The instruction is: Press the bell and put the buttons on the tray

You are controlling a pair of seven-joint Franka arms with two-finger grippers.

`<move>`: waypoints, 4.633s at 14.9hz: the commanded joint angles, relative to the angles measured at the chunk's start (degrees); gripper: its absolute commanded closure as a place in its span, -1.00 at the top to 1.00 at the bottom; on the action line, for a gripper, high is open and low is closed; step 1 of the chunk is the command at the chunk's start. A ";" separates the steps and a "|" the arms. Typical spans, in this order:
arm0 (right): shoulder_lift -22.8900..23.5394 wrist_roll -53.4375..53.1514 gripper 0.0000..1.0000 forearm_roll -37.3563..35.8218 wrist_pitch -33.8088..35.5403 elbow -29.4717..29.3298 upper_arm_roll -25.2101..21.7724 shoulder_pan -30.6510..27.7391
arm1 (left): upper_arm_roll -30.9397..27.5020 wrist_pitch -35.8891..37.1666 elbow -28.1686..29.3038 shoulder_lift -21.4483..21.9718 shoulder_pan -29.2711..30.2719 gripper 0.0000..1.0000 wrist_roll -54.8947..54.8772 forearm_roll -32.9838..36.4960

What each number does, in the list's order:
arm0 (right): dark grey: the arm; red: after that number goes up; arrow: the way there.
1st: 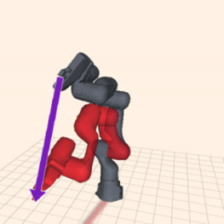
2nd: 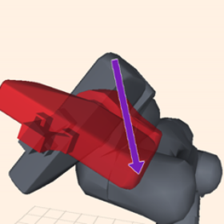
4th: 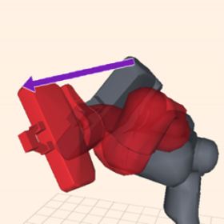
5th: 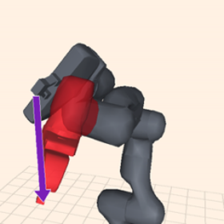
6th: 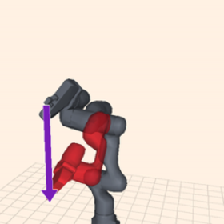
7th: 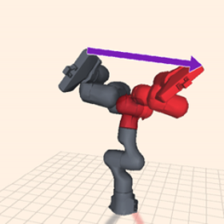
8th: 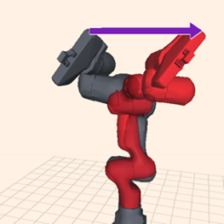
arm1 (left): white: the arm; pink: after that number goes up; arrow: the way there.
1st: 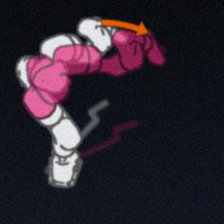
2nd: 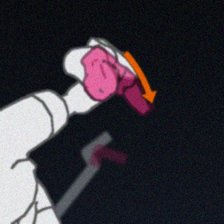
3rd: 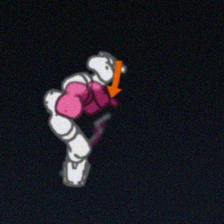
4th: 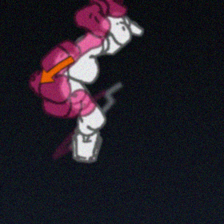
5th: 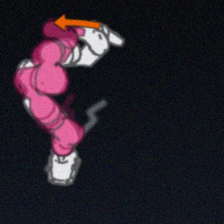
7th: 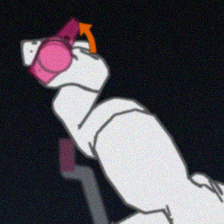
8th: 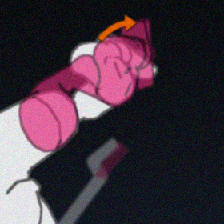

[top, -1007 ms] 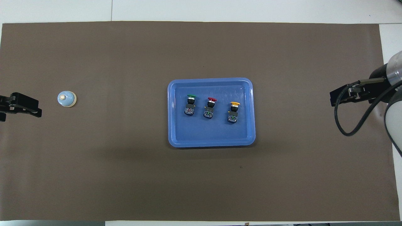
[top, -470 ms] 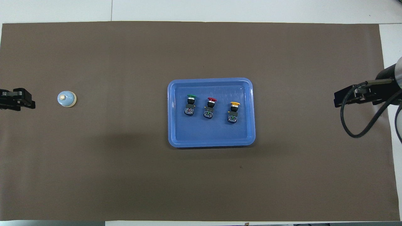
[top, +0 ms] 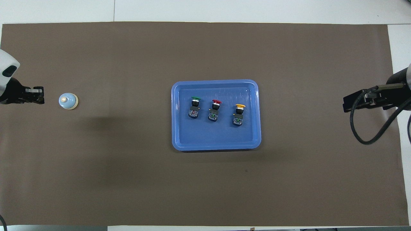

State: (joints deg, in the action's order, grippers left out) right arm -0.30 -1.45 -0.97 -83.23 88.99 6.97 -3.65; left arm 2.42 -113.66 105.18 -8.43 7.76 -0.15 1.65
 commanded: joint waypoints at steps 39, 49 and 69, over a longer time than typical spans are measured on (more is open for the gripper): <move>-1.55 1.01 1.00 1.23 0.26 1.45 0.41 -1.10 | 0.49 24.27 -5.86 9.92 -3.81 1.00 -0.11 -0.84; -1.55 1.10 1.00 1.23 0.26 1.45 0.41 -1.10 | 0.31 22.52 -4.98 11.85 -4.95 1.00 -0.55 -1.47; -1.55 1.10 1.00 1.23 0.26 1.45 0.41 -1.10 | 0.05 21.63 -7.79 12.56 -7.06 1.00 0.15 -2.18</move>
State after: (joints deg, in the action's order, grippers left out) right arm -0.41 -1.45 -0.97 -83.23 89.01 6.97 -3.65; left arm 3.31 -91.66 97.71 3.95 1.49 -0.55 0.35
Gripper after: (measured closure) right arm 0.000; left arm 0.000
